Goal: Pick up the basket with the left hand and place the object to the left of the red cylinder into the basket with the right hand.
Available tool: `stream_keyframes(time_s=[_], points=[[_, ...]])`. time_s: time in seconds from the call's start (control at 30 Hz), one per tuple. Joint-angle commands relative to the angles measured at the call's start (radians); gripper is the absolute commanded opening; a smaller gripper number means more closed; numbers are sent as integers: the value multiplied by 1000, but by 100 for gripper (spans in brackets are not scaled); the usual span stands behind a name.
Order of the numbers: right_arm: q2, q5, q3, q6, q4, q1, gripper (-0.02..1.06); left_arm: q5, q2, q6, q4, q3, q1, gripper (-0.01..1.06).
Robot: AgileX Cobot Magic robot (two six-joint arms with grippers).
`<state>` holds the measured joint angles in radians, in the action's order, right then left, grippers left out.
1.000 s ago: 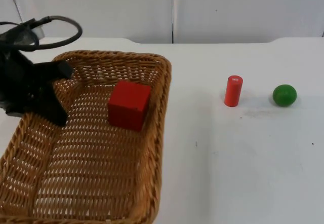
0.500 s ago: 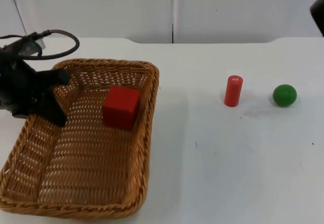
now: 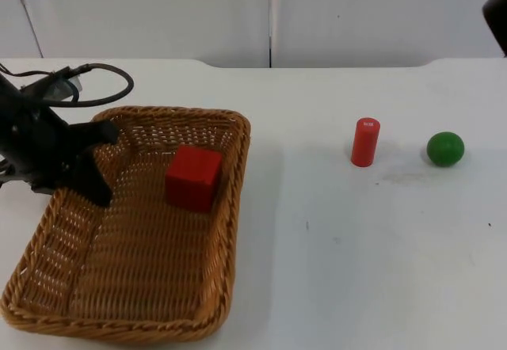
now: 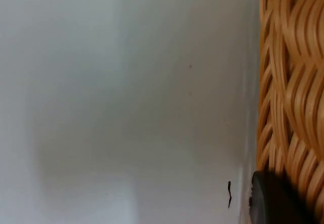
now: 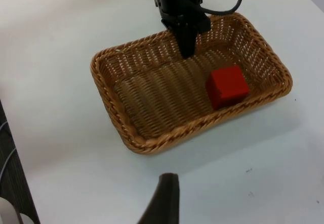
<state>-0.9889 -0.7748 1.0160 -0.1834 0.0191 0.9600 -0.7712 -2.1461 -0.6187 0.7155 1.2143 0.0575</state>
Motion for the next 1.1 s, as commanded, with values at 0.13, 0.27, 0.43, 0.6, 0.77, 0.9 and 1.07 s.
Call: stream_keyframes(time_s=[0.13,0.27,0.43,0.6,0.77,0.9,1.07], points=[[5,16,-2,-5,8,1,76,-23,4,-5,29,10,3,0],[5,16,-2,-5,8,1,76,-23,4,-5,31,10,3,4],[5,14,-2,-5,8,1,76,-25,4,-5,31,10,3,29],[5,12,-2,-5,8,1,76,-29,4,-5,29,10,3,69],[5,9,-2,-5,8,1,76,-35,26,-5,-2,10,3,87],[5,9,-2,-5,8,1,76,-27,85,44,-83,10,3,87],[5,7,-2,-5,8,1,76,-33,149,156,-210,10,3,87]])
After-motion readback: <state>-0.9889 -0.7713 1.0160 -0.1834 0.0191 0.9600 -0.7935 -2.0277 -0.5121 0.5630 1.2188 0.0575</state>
